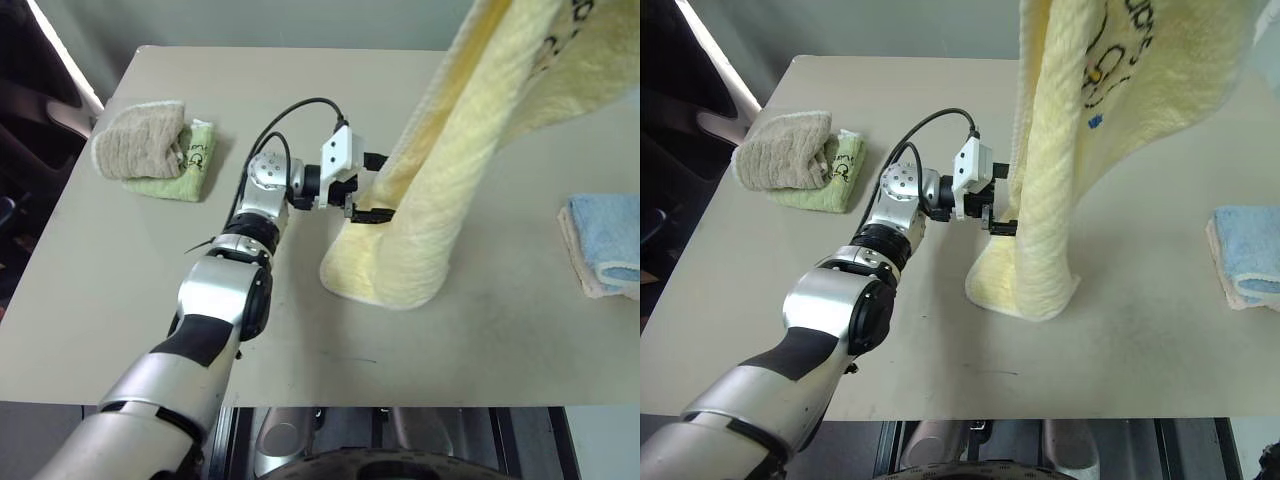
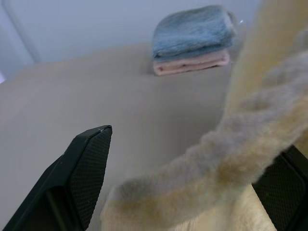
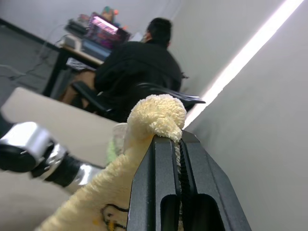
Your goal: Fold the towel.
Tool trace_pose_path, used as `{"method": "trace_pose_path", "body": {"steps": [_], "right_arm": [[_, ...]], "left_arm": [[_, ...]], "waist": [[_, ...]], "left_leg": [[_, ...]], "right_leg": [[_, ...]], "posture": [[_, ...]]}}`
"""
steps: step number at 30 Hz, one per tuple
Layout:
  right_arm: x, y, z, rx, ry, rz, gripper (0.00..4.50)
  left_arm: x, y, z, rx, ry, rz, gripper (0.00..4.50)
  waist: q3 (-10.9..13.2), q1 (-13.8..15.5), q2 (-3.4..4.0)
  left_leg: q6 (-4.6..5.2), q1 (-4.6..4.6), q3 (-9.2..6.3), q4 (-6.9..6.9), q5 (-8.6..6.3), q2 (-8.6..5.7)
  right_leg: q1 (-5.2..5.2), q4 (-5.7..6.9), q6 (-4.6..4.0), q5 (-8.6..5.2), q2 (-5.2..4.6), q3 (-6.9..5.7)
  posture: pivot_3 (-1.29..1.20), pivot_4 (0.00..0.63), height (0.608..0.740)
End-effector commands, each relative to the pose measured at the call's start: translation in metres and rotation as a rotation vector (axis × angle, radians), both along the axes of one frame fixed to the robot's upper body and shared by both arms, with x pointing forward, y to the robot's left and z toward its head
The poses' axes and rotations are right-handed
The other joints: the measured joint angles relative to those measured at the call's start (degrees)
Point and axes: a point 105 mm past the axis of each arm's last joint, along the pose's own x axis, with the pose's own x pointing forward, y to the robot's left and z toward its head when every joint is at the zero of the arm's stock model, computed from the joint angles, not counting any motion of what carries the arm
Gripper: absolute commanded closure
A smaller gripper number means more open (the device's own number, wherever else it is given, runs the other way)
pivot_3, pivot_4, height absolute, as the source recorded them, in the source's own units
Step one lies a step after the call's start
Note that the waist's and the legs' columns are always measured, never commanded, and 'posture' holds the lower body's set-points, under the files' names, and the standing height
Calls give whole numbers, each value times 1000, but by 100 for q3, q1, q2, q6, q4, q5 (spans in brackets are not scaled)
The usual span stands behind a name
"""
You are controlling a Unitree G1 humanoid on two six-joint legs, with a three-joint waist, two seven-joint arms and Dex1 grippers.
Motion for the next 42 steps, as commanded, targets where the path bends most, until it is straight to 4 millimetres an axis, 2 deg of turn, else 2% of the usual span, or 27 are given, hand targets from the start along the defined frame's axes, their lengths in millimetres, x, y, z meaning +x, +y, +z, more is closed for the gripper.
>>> {"method": "trace_pose_path", "body": {"steps": [1,7,13,21,27,31,36,42], "right_arm": [[-5,-7,17,50,-75,-29,4500],[-3,-19,23,43,-79,-72,4500],[-13,-19,30,52,-82,-24,4500],[-11,-10,21,44,-46,42,4500],[-8,-12,14,16,-20,71,4500],[-1,-12,16,4,-23,95,4500],[15,-5,6,-59,-89,75,4500],[11,9,7,16,-152,200,4500]], "left_arm": [[-2,-4,8,-35,-7,-22,50],[0,0,14,-56,14,-22,50],[-6,-3,20,-99,63,-89,50],[-21,-21,34,-175,80,-226,50],[-19,-14,41,-185,67,-219,50],[-19,-10,40,-179,73,-217,50],[-23,-7,35,-196,80,-230,50],[-26,0,30,-232,102,-231,50]], "waist": [[0,1,0],[0,4,0],[-1,5,3],[-1,5,3],[-1,5,3],[-1,4,3],[-3,2,5],[-3,-3,6]], "left_leg": [[0,0,0,0,0,0],[1,-2,0,1,-1,0],[1,-1,2,1,-1,-1],[8,-4,4,15,-4,-3],[8,-4,7,18,-4,-3],[8,-4,7,19,-4,-3],[11,-2,7,23,-3,-3],[10,-3,8,38,-2,-3]], "right_leg": [[0,1,0,0,0,0],[1,-1,1,0,-2,0],[-1,2,2,0,-2,0],[3,1,7,-1,-6,0],[2,6,9,-2,-6,1],[3,6,10,-2,-6,2],[5,7,10,-1,-7,1],[-1,35,10,-1,-7,1]], "posture": [[0,150,733],[0,150,733],[0,150,733],[0,150,733],[0,150,733],[0,150,733],[0,150,733],[0,150,733]]}}
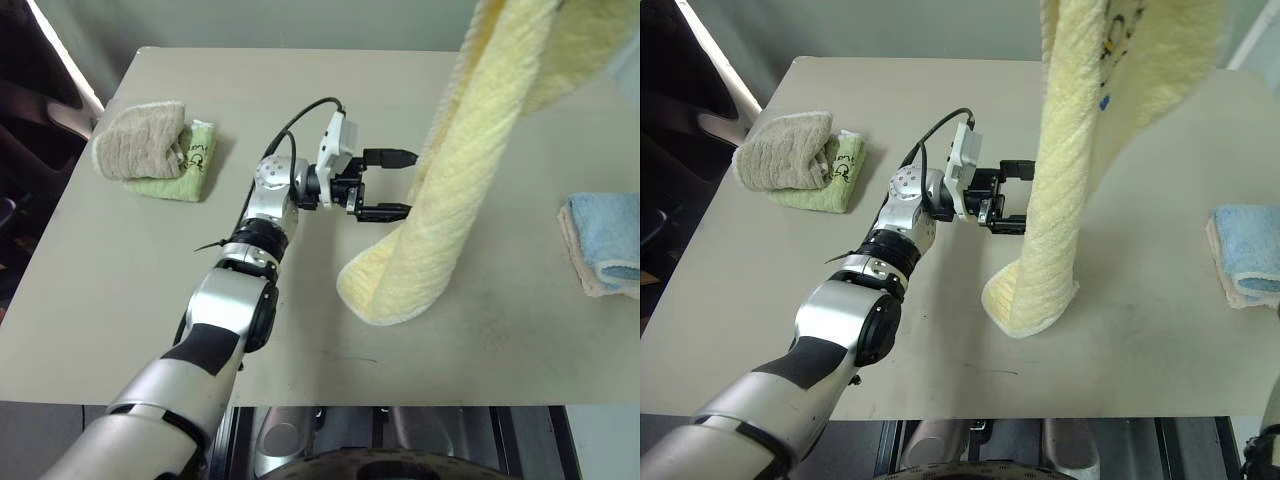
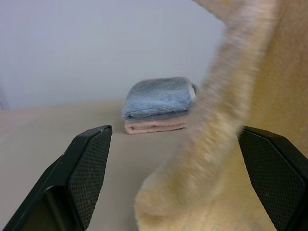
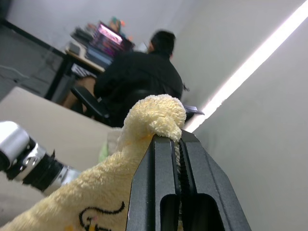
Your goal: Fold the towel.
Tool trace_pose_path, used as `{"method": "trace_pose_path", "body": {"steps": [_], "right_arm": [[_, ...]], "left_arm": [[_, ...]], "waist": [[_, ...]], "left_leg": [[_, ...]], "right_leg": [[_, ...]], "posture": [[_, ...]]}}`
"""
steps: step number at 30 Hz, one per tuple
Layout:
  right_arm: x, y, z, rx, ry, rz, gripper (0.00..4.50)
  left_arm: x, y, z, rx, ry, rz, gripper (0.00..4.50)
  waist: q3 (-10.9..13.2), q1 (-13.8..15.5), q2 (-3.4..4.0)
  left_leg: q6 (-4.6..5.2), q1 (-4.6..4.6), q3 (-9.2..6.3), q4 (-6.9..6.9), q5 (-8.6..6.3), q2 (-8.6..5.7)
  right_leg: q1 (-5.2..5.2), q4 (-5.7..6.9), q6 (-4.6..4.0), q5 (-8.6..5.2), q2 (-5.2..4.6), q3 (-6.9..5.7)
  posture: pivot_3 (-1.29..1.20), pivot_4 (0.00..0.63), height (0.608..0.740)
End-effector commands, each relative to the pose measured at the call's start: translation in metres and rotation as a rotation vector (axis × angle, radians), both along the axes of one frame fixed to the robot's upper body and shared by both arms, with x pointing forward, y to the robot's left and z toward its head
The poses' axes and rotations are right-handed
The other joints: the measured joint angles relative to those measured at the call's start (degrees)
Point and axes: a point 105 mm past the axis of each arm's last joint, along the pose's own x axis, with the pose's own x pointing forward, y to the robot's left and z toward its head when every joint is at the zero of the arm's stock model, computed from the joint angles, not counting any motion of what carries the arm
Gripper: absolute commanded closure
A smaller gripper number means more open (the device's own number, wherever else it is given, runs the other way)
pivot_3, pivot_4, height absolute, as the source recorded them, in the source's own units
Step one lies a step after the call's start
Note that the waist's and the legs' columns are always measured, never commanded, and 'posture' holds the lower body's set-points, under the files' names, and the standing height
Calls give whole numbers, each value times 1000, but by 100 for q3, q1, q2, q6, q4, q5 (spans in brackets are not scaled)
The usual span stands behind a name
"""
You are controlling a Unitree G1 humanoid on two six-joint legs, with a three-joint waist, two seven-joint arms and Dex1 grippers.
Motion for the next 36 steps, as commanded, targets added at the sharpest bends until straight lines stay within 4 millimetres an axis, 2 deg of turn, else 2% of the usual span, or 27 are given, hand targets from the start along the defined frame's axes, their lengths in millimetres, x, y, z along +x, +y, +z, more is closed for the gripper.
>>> {"method": "trace_pose_path", "body": {"steps": [1,10,14,18,24,28,36], "right_arm": [[-15,2,9,49,-81,70,4500],[-29,3,20,39,-104,184,4500],[-33,-1,31,54,-113,195,4500],[-36,1,35,50,-128,194,4500],[-34,1,30,29,-113,155,4500],[-33,0,29,26,-110,146,4500],[-32,-14,25,35,-104,55,4500]], "left_arm": [[-6,5,11,-31,-36,-56,50],[-7,12,12,-51,-28,-50,50],[-11,12,21,-58,51,-103,50],[-20,14,36,-89,185,-195,961],[-25,21,25,32,173,-198,3092],[-25,24,24,50,174,-198,4492],[-18,40,11,135,140,-125,4492]], "waist": [[0,3,0],[0,9,0],[0,9,0],[0,1,0],[1,0,1],[1,6,1],[1,7,3]], "left_leg": [[0,0,0,5,0,0],[3,1,-3,20,-2,-8],[3,0,-2,19,-1,-8],[1,1,-2,18,-2,-8],[0,3,-2,17,-1,-9],[-1,3,-4,17,0,-10],[-2,2,-8,17,0,-15]], "right_leg": [[1,3,0,0,0,-1],[8,7,-3,-4,-3,1],[6,10,-6,-6,-4,1],[5,14,-8,-7,-5,0],[5,16,-23,-16,-6,1],[6,16,-23,-17,-7,0],[7,18,-22,-27,-9,1]], "posture": [[0,150,733],[0,150,733],[0,150,733],[0,150,733],[0,150,733],[0,150,733],[0,150,733]]}}
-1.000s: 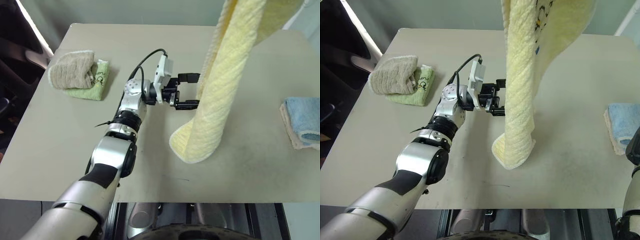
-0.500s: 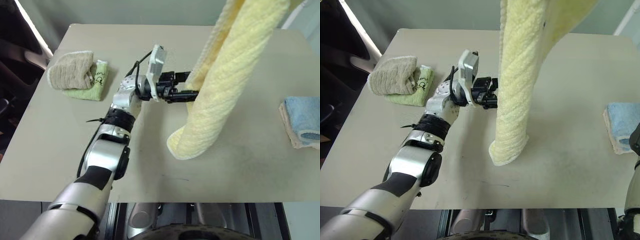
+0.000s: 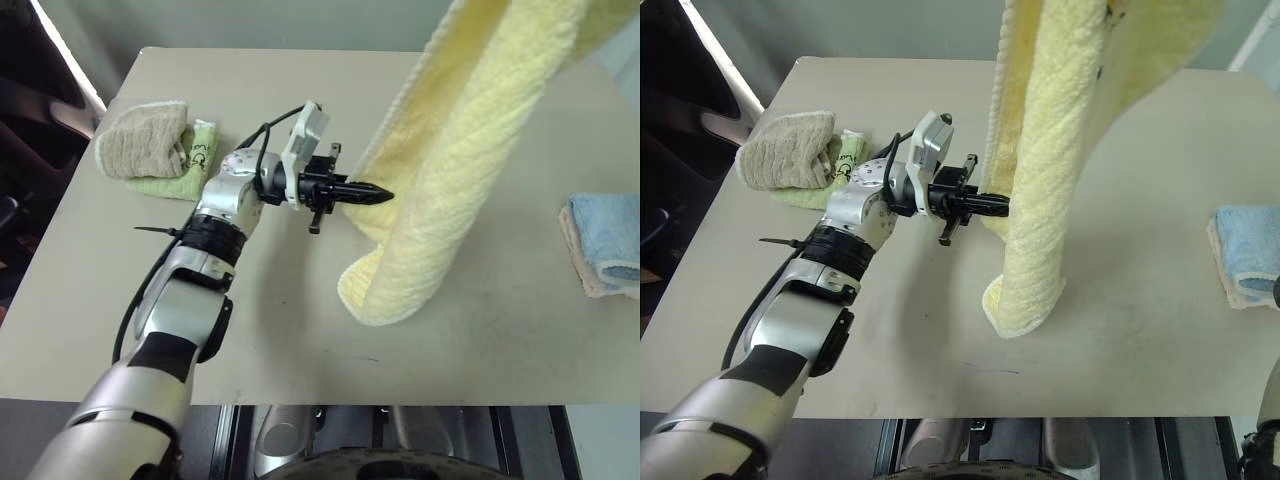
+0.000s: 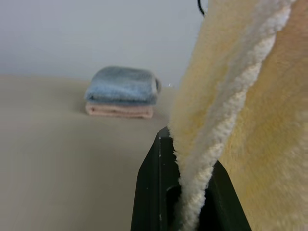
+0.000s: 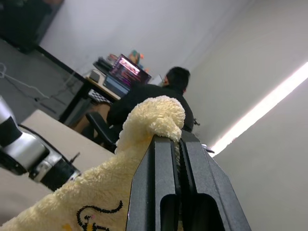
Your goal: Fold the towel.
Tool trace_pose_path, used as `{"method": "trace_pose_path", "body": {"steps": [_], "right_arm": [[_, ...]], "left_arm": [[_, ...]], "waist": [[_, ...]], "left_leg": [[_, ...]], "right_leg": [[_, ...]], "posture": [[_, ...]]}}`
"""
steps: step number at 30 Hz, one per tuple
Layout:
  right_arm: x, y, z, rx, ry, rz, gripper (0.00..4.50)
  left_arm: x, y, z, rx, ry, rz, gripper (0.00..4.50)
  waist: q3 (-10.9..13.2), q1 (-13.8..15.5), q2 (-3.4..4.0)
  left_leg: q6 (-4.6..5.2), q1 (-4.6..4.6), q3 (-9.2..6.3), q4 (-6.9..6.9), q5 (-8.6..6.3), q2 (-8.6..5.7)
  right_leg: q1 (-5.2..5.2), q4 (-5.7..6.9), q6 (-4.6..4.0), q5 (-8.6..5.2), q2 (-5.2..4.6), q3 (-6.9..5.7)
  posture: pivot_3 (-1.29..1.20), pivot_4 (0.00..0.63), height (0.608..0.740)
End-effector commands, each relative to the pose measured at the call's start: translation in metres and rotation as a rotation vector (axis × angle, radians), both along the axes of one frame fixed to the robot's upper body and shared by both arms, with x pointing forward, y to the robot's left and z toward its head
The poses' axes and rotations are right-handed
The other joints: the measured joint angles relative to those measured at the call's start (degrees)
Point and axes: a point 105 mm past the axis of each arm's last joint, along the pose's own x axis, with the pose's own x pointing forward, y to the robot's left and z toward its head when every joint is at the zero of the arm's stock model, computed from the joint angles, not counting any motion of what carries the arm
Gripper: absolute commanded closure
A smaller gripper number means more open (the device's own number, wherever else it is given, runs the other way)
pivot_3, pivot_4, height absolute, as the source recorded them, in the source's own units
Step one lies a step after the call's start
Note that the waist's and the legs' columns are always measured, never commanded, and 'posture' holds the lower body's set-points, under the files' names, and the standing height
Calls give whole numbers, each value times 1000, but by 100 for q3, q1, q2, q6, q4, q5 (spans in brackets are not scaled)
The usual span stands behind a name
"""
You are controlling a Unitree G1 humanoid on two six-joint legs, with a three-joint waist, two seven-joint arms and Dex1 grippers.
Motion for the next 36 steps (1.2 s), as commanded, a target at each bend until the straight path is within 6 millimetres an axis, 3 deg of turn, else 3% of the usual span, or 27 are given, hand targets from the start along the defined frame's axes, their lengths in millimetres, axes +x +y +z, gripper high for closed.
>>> {"method": "trace_pose_path", "body": {"steps": [1,6,9,15,20,26,29,36], "right_arm": [[-10,-7,7,32,-62,-44,4500],[3,-22,11,102,-62,-149,4500],[14,-31,11,146,-71,-226,4500],[26,-37,-6,125,-124,-342,4500],[24,-44,-8,150,-117,-343,4500],[13,-44,-3,180,-77,-268,4500],[10,-39,-5,164,-60,-253,4500],[4,-28,-4,143,-38,-216,4500]], "left_arm": [[-4,4,-2,18,-40,-39,4492],[-1,12,-5,26,-62,-6,4492],[8,18,3,-10,-127,56,3866],[35,35,18,-2,-279,276,1796],[40,44,30,-33,-229,303,19],[33,34,10,-4,-160,222,19],[30,29,8,-15,-86,175,19],[27,33,-13,108,-85,166,19]], "waist": [[0,-1,0],[0,-4,0],[0,-4,0],[0,-2,1],[1,-6,2],[1,-3,2],[1,-2,1],[2,-24,3]], "left_leg": [[0,0,-1,0,0,0],[0,0,-2,0,0,0],[0,0,-2,0,0,0],[1,0,-5,0,0,0],[2,-3,-3,-4,-1,-2],[3,-4,-4,-8,-2,-2],[3,-5,-4,-8,-2,-2],[3,-3,-2,-11,-2,0]], "right_leg": [[0,0,1,-1,0,0],[1,-1,7,-2,0,1],[0,0,15,3,-1,1],[0,1,21,6,-1,1],[-2,-3,24,7,-1,2],[1,-17,24,8,-1,1],[2,-19,24,7,-1,1],[-2,-18,23,7,0,1]], "posture": [[0,150,733],[0,150,733],[0,150,733],[0,150,733],[0,150,733],[0,150,733],[0,150,733],[0,150,733]]}}
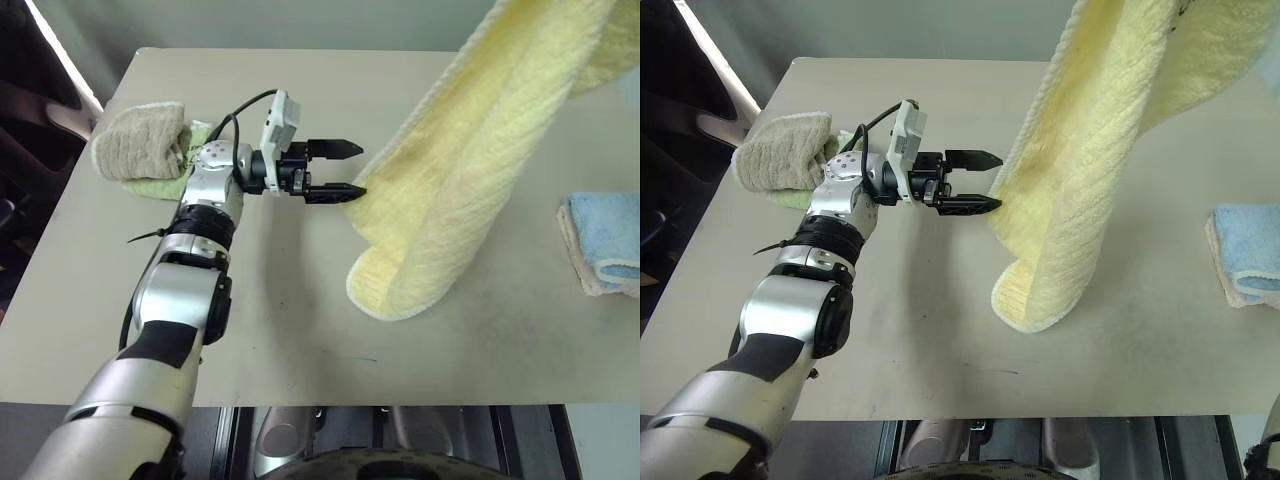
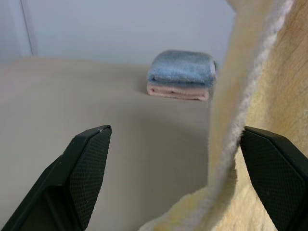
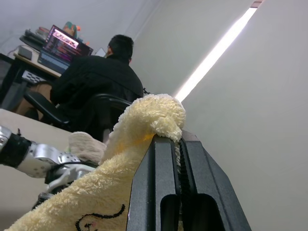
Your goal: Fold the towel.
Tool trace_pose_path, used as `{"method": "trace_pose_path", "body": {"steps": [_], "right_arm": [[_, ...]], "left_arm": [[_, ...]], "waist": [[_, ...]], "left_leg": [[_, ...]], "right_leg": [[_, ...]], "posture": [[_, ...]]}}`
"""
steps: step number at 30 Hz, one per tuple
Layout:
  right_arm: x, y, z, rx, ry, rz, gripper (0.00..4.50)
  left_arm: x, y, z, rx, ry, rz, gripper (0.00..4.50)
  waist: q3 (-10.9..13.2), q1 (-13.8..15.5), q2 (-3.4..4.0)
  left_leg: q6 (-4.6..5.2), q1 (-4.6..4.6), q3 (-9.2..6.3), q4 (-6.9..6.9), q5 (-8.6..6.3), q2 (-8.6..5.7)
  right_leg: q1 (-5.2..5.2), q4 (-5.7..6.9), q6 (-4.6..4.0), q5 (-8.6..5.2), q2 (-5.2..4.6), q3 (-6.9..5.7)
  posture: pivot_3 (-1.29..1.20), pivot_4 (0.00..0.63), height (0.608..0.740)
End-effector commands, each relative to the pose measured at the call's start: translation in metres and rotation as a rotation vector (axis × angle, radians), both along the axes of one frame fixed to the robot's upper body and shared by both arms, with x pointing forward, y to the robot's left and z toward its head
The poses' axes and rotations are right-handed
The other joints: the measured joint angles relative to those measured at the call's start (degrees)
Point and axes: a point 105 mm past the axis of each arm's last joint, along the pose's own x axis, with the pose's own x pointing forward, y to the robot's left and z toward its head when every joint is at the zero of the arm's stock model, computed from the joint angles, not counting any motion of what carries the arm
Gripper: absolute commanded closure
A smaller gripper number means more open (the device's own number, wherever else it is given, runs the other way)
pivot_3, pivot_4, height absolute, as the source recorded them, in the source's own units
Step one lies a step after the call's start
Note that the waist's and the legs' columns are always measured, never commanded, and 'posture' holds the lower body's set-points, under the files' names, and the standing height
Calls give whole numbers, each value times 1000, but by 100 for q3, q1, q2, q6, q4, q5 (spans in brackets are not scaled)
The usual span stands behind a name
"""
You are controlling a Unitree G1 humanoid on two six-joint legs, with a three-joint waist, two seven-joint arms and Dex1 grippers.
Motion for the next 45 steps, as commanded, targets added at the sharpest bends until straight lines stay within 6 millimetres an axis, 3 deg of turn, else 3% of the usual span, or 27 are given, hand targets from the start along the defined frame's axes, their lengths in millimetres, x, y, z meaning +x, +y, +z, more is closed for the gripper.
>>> {"method": "trace_pose_path", "body": {"steps": [1,9,14,21,33,40,42,45], "right_arm": [[-20,5,13,-5,-67,19,4500],[-27,7,18,-25,-57,29,4500],[-30,12,19,-31,-62,41,4500],[-31,13,20,-43,-62,46,4500],[-32,8,19,-51,-60,32,4500],[-31,5,19,-51,-59,26,4500],[-31,5,19,-50,-59,25,4500],[-31,5,20,-50,-59,22,4500]], "left_arm": [[-8,4,-8,65,-16,-58,19],[-10,6,-27,162,-32,-70,19],[-13,-5,-36,151,-42,-95,19],[-16,-18,-41,159,-23,-131,19],[-15,-8,-53,240,-2,-119,19],[-15,-11,-48,189,3,-115,19],[-14,-13,-48,179,10,-112,375],[-14,-14,-50,191,15,-111,375]], "waist": [[0,0,0],[0,20,0],[0,24,0],[0,20,1],[0,27,1],[0,29,1],[0,29,1],[0,26,1]], "left_leg": [[0,0,0,0,0,0],[2,-2,-4,-1,-1,-2],[2,-3,-3,-2,-1,-2],[4,-4,-2,-2,-3,-2],[3,-4,-3,-2,-3,-2],[3,-4,-2,-2,-3,-2],[4,-4,-2,-2,-3,-2],[4,-4,-1,-2,-3,-3]], "right_leg": [[0,0,0,0,0,0],[4,-11,-3,-2,-1,0],[2,-9,0,0,0,0],[1,-12,4,2,0,-1],[1,-11,5,2,-1,0],[1,-11,5,2,-1,0],[2,-12,5,2,0,0],[2,-12,6,3,-1,0]], "posture": [[0,150,733],[0,150,733],[0,150,733],[0,150,733],[0,150,733],[0,150,733],[0,150,733],[0,150,733]]}}
